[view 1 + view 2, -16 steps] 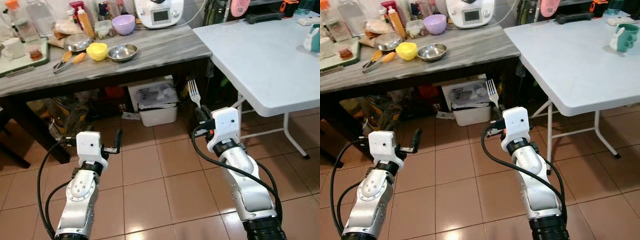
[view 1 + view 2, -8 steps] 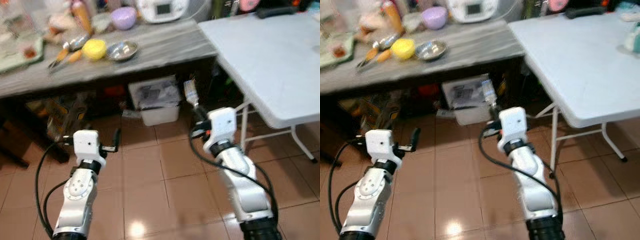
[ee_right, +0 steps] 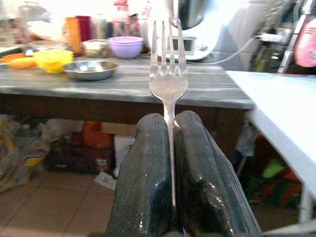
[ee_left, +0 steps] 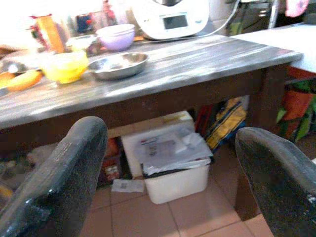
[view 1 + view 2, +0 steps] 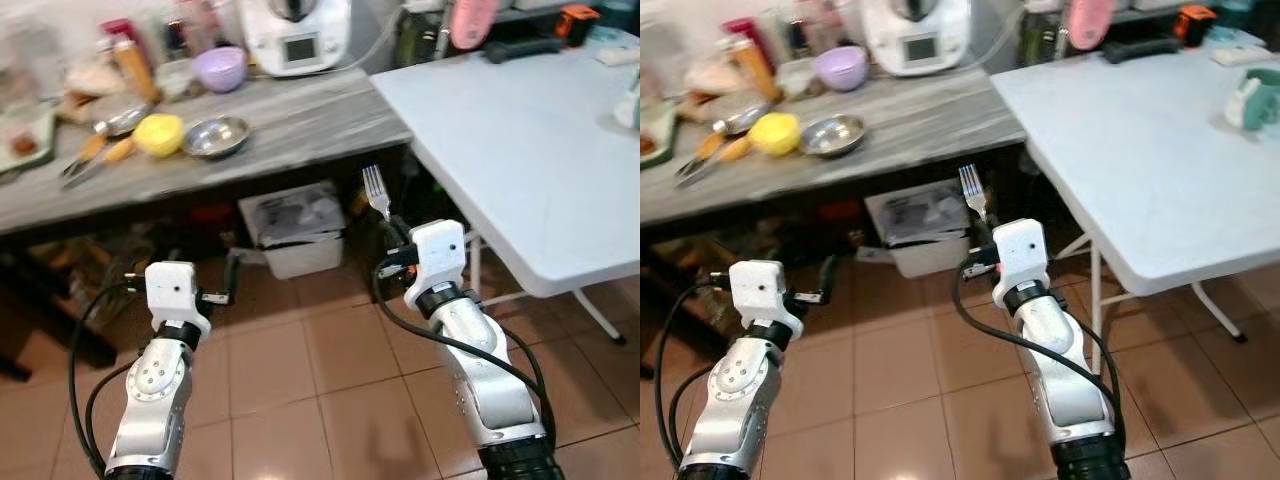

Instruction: Setting the table

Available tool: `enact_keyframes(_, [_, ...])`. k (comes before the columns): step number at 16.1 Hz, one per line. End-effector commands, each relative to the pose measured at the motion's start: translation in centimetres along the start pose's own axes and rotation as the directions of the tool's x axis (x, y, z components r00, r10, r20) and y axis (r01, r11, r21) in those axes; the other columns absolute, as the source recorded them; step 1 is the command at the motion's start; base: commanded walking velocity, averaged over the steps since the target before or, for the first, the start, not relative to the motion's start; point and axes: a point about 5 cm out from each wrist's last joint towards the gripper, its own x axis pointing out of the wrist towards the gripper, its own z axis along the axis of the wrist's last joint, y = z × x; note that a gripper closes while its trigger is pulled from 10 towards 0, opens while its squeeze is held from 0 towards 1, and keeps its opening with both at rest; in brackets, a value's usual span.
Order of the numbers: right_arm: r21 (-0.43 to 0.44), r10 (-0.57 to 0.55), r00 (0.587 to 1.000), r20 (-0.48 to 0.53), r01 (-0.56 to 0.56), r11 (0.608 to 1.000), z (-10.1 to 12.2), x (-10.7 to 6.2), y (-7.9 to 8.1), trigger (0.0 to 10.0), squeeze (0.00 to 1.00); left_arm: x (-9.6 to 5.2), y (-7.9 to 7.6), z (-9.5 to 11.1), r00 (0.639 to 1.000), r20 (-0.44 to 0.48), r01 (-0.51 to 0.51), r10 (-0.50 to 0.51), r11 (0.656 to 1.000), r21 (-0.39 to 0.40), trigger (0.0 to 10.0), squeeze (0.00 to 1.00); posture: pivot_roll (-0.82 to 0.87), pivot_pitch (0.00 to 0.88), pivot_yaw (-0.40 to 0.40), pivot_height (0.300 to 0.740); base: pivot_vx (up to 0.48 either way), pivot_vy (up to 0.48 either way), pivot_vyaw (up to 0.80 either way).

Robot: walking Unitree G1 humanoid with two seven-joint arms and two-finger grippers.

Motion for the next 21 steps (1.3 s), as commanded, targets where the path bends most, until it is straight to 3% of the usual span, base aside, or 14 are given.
enact_keyframes(1, [-0.012,-0.011,1.000,0.024,0.011,1.000,0.52,0.03,-0.40,10.0,0.00,-0.01,-0.42,-0.06,1.000,-0.006,0.019,-0.019,1.000,-0.016,10.0,0.00,-0.19,0.083,0.124,0.740,0.386,0.000,0.00])
enact_keyframes(9, [-0.012,-0.018,1.000,0.018,0.018,1.000,0.27,-0.02,-0.32,10.0,0.00,-0.01,-0.56,0.03,0.999,-0.006,0.033,-0.033,0.999,-0.015,10.0,0.00,-0.18,0.087,0.131,0.740,0.480,0.000,0.13])
enact_keyframes(13, [-0.015,-0.021,1.000,0.019,0.021,1.000,0.21,0.03,-0.30,10.0,0.00,0.00,-0.71,0.01,0.999,-0.009,0.041,-0.041,0.999,-0.019,10.0,0.00,-0.18,0.088,0.131,0.740,0.480,0.000,0.64])
enact_keyframes(21, [-0.023,-0.049,0.999,0.020,0.049,0.999,0.18,0.18,-0.63,10.0,0.00,-0.45,-1.10,-0.20,0.998,-0.020,0.055,-0.055,0.998,-0.021,10.0,0.00,-0.17,0.085,0.127,0.740,0.467,0.000,0.00])
